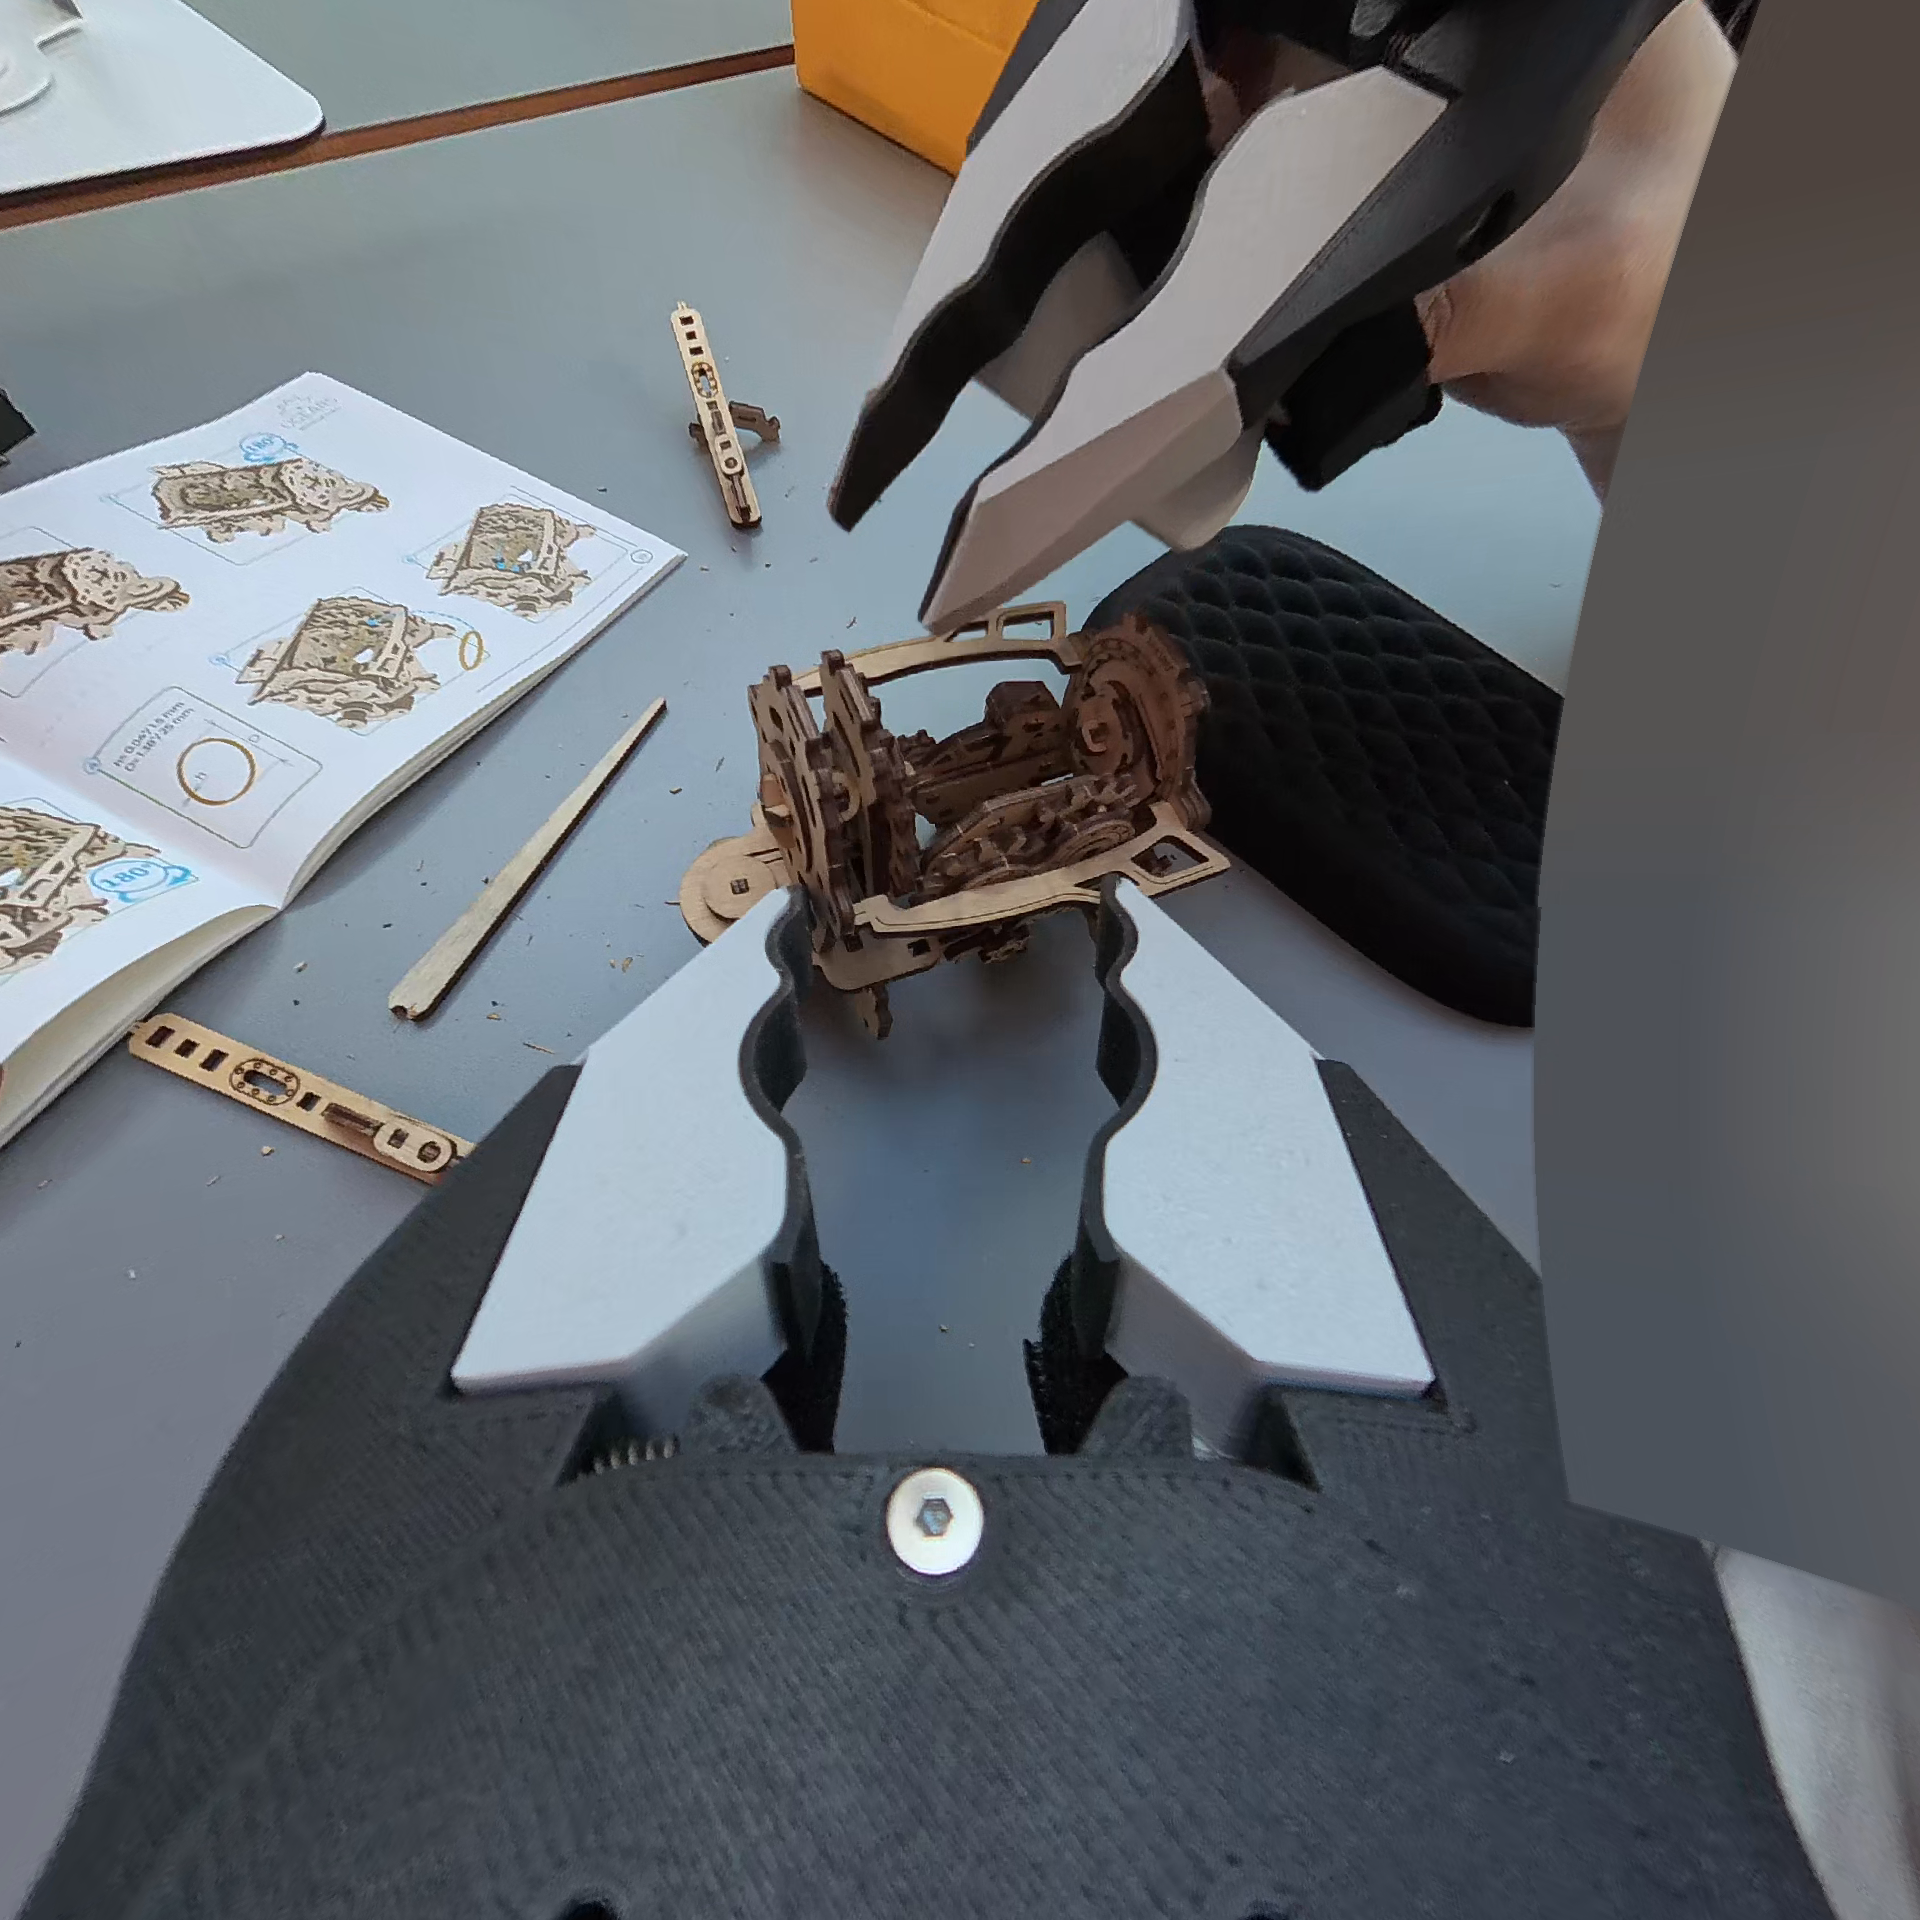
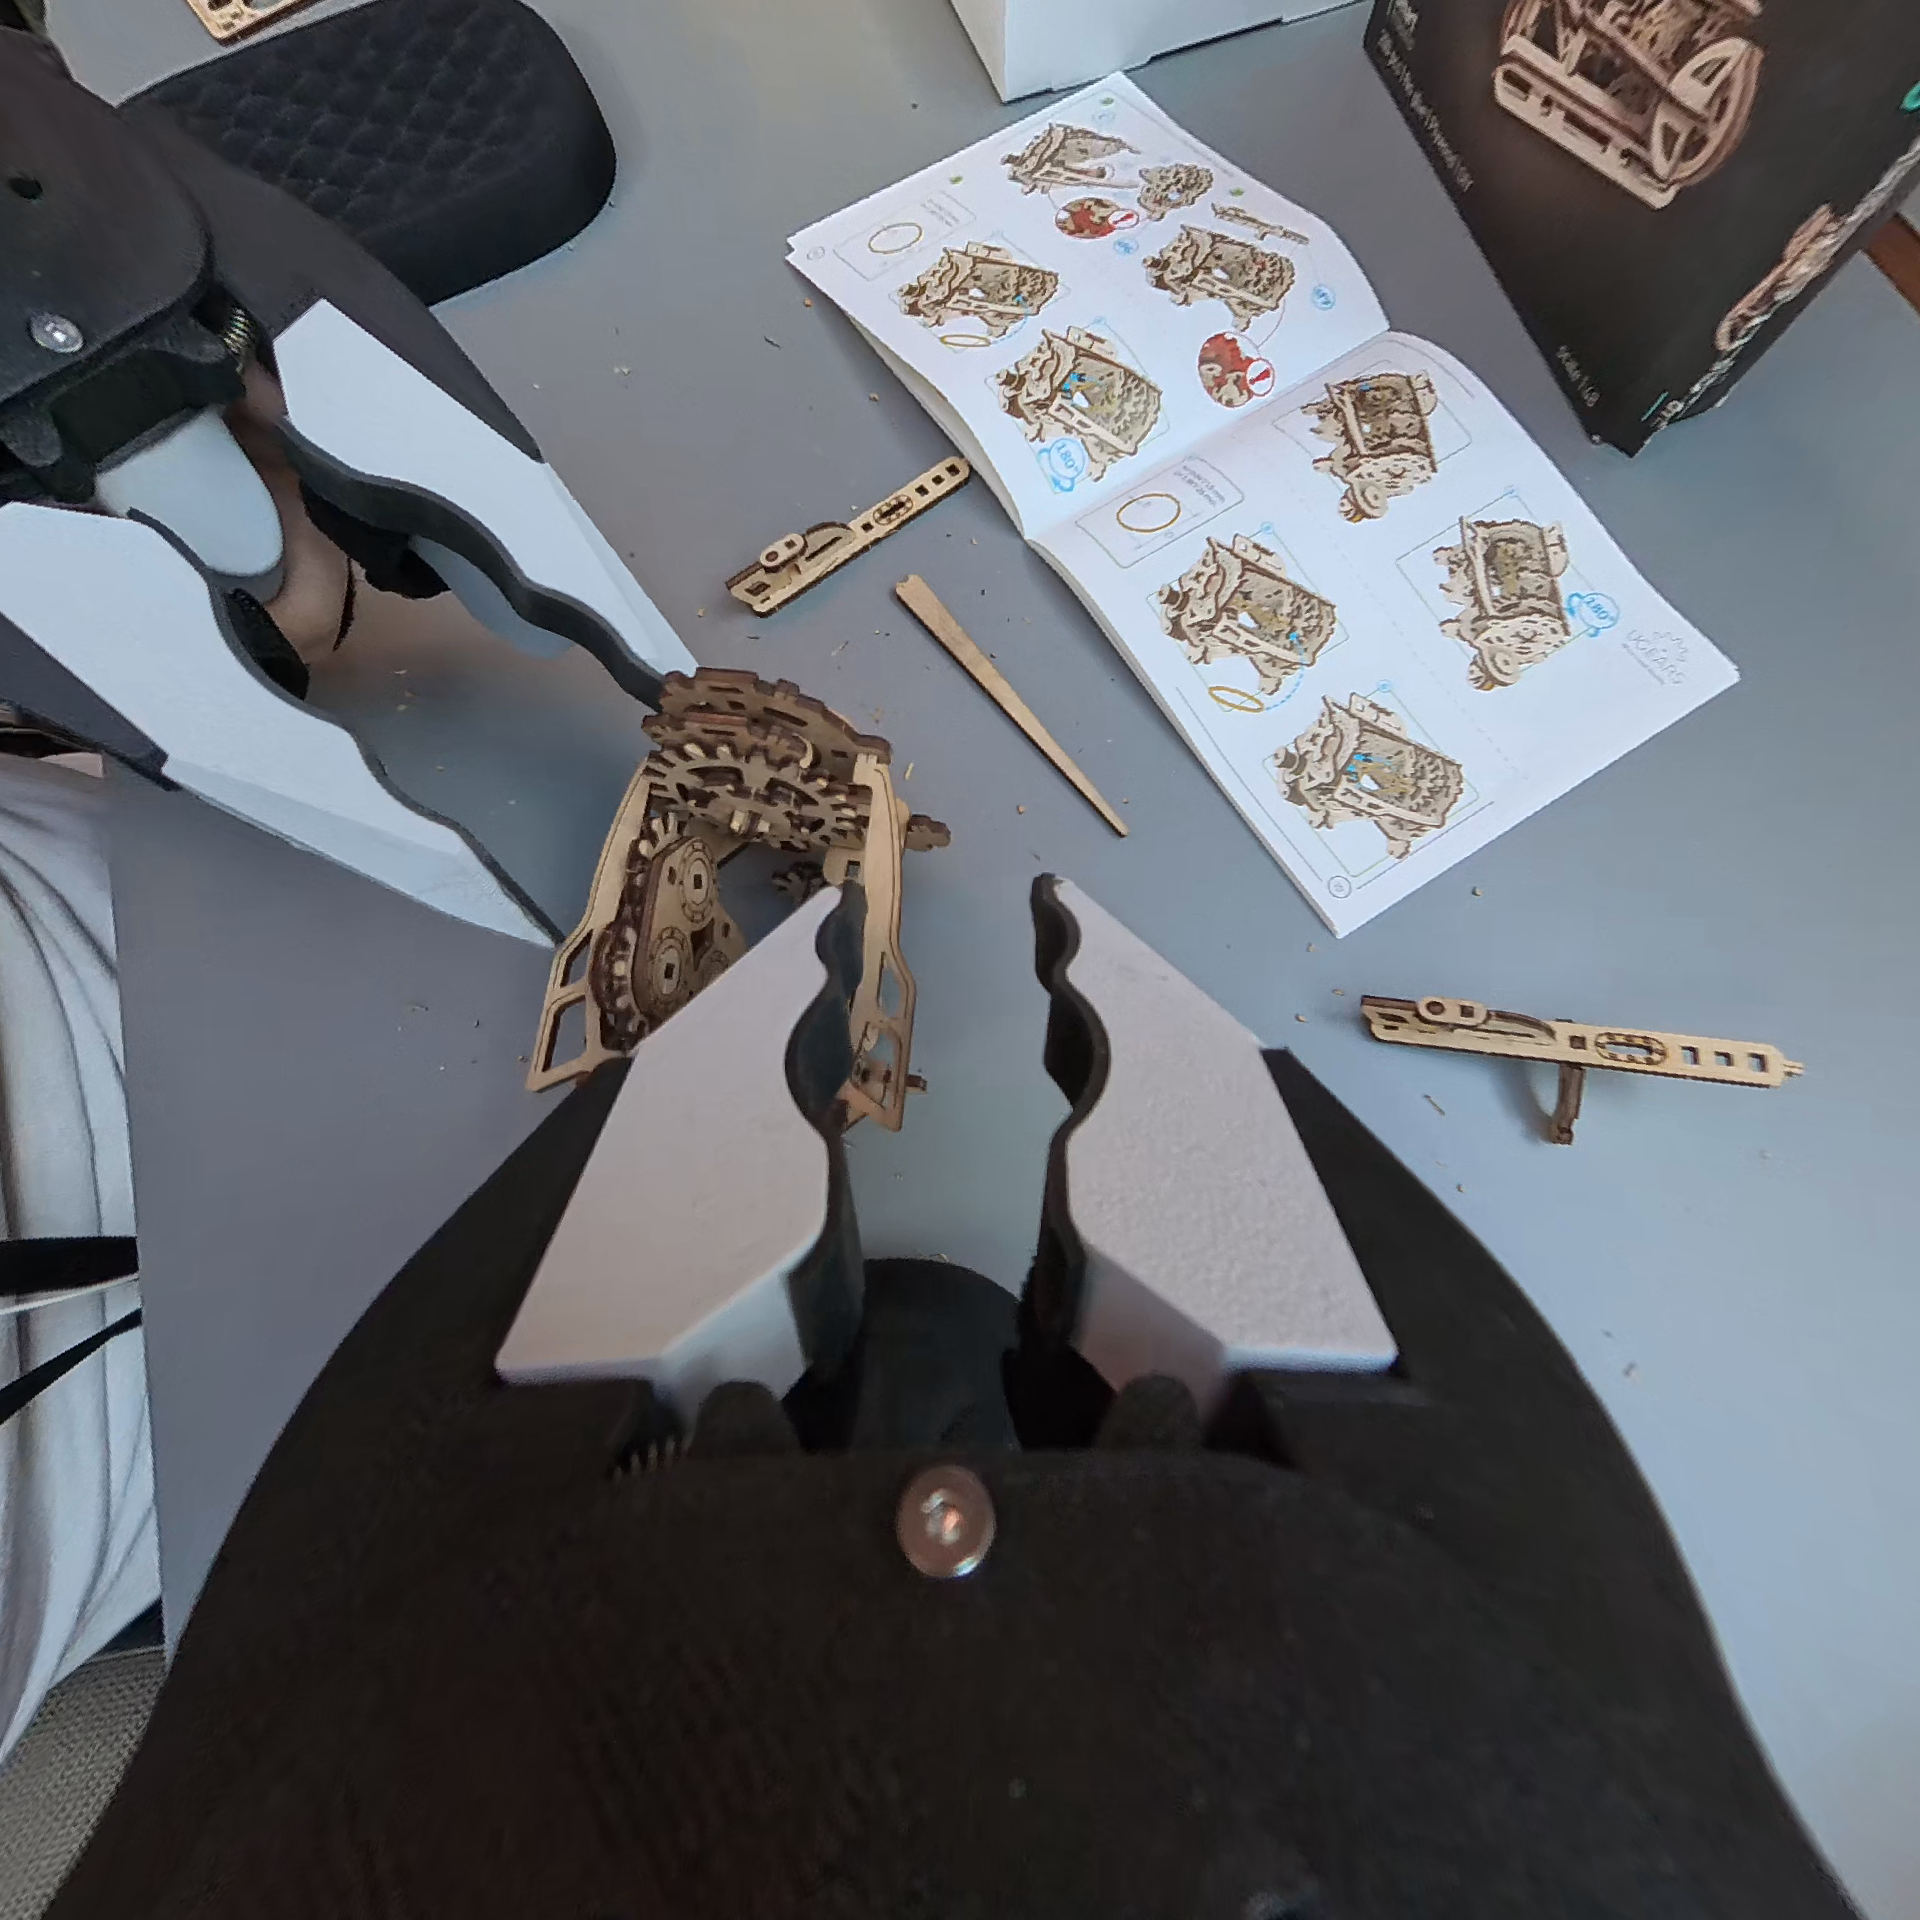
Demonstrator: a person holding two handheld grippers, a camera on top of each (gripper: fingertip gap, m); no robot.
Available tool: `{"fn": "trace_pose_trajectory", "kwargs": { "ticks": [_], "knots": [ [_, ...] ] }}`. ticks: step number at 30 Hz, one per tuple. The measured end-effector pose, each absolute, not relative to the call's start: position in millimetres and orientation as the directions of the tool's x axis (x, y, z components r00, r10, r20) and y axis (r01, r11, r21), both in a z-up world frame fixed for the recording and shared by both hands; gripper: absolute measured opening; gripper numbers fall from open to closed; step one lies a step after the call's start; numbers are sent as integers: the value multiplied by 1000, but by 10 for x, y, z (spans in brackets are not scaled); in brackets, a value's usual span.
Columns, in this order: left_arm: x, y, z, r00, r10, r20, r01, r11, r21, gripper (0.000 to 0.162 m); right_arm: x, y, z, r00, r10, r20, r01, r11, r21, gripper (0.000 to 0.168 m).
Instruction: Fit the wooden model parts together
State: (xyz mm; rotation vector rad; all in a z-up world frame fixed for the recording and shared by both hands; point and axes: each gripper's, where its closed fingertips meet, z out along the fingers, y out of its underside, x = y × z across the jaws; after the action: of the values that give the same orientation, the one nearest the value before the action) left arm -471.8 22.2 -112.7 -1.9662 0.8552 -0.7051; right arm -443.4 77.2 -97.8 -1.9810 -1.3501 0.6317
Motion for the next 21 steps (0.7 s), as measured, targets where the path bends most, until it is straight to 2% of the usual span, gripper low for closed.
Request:
{"fn": "trace_pose_trajectory", "kwargs": {
  "ticks": [4, 7, 11, 13, 15, 21],
  "knots": [
    [-4715, 216, -1125, 599, -784, 164, -291, -404, -867, 54, -4261, 807, -759, 393, 920, -4, 578, -251, -777, 34],
    [-4729, 220, -1110, 596, -786, 165, -289, -402, -869, 54, -4093, 773, -716, 428, 901, -68, 523, -308, -795, 34],
    [-4786, 244, -1057, 598, -780, 184, -259, -405, -877, 54, -3907, 541, -890, 433, 842, -321, 399, -498, -770, 34],
    [-4806, 264, -1012, 595, -777, 206, -233, -412, -881, 54, -3933, 366, -991, 384, 778, -497, 333, -619, -711, 32],
    [-4822, 298, -971, 593, -774, 222, -214, -417, -883, 53, -4002, 200, -1116, 339, 732, -590, 339, -681, -649, 31],
    [-4863, 386, -898, 592, -770, 236, -189, -417, -889, 50, -4104, 173, -1344, 401, 834, -378, 436, -537, -722, 31]
  ]
}}
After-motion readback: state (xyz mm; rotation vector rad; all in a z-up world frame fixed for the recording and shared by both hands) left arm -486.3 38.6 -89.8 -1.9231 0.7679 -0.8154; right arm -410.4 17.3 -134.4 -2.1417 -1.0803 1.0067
